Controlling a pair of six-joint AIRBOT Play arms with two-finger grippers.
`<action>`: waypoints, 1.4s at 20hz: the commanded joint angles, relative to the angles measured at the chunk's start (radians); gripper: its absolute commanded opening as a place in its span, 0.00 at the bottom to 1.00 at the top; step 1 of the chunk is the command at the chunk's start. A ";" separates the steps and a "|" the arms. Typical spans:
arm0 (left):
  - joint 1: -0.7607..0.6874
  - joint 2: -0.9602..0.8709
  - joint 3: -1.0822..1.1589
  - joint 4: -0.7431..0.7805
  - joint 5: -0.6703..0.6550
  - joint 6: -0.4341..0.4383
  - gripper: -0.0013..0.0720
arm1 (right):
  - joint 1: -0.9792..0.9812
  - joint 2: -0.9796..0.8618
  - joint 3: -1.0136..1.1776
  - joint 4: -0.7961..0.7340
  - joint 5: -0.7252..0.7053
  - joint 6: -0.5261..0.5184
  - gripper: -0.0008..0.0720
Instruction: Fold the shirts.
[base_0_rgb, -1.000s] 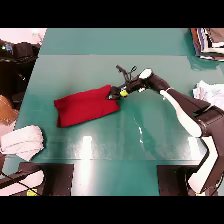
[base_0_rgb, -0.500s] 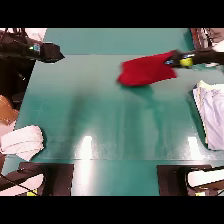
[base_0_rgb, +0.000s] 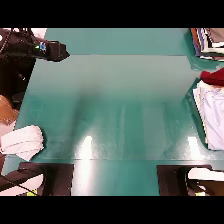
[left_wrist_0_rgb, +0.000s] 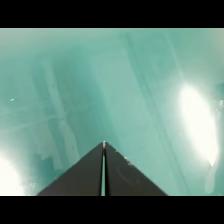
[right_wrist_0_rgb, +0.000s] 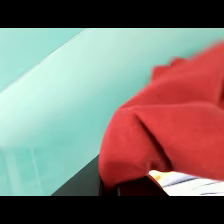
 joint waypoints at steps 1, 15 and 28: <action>-0.001 0.000 0.000 0.000 0.004 -0.001 0.05 | -0.046 0.037 0.003 0.061 -0.011 -0.006 0.03; -0.001 0.000 0.000 0.001 -0.025 0.008 0.05 | -0.167 0.302 -0.172 -0.257 0.294 0.034 0.04; -0.001 0.000 0.000 0.000 -0.034 0.034 0.05 | -0.269 0.458 -0.445 -0.168 0.296 0.033 0.87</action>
